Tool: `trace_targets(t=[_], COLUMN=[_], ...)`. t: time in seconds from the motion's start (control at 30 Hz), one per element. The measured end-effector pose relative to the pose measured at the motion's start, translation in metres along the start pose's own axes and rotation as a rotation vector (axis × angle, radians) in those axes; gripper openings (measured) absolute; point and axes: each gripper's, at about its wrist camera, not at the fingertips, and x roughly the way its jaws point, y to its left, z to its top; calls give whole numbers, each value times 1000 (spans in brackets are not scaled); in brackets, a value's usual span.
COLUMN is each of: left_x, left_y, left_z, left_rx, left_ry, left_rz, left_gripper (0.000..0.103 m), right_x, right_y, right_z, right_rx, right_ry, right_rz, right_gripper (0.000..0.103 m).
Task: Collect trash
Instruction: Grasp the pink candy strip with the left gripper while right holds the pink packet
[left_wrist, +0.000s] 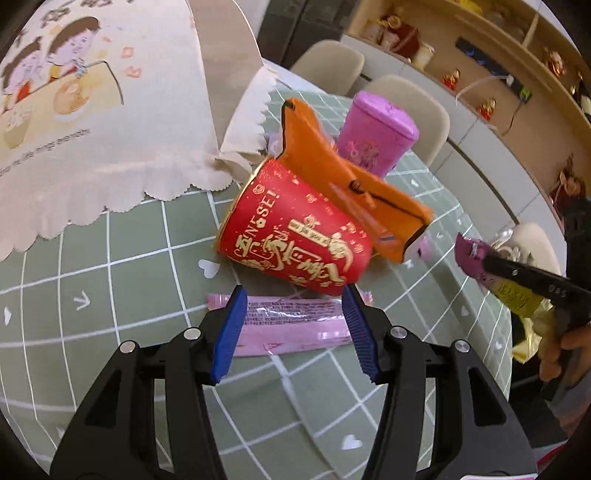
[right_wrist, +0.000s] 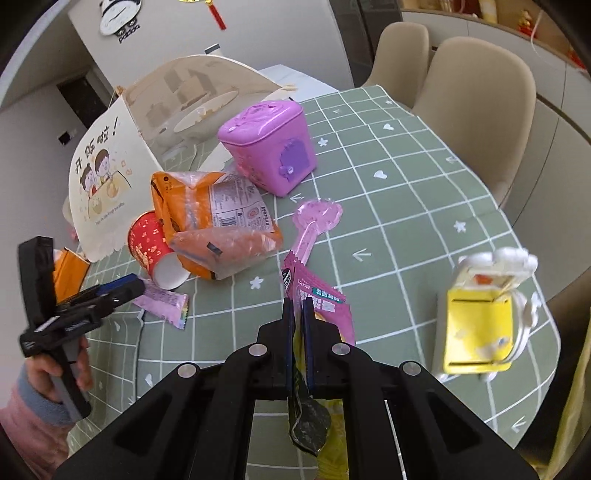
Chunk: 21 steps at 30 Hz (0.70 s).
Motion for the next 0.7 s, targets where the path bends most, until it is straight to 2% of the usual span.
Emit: trace_targets(t=[0.1, 0.33, 0.43, 0.47, 0.53, 0.6, 0.7], left_x=[5, -13, -18, -17, -16, -15, -20], left_y=[1, -24, -41, -47, -51, -54, -51], left_z=[-5, -36, -40, -41, -40, -37, -37], left_rx=[-5, 53, 160, 217, 265, 276, 208], left_ry=[81, 175, 150, 154, 169, 178, 187], left_rz=[-29, -199, -152, -117, -69, -22, 12], left_gripper=[51, 51, 51, 51, 51, 51, 51], right_x=[0, 0, -1, -2, -6, -9, -14], right_y=[6, 9, 9, 10, 14, 18, 22], right_z=[-4, -23, -31, -33, -37, -41, -47], right_rx=[-26, -64, -68, -73, -95, -121, -144], right_ry=[12, 48, 55, 56, 50, 38, 25], right_rz=[-4, -33, -42, -44, -53, -65, -73], right_gripper=[7, 7, 7, 7, 7, 7, 7])
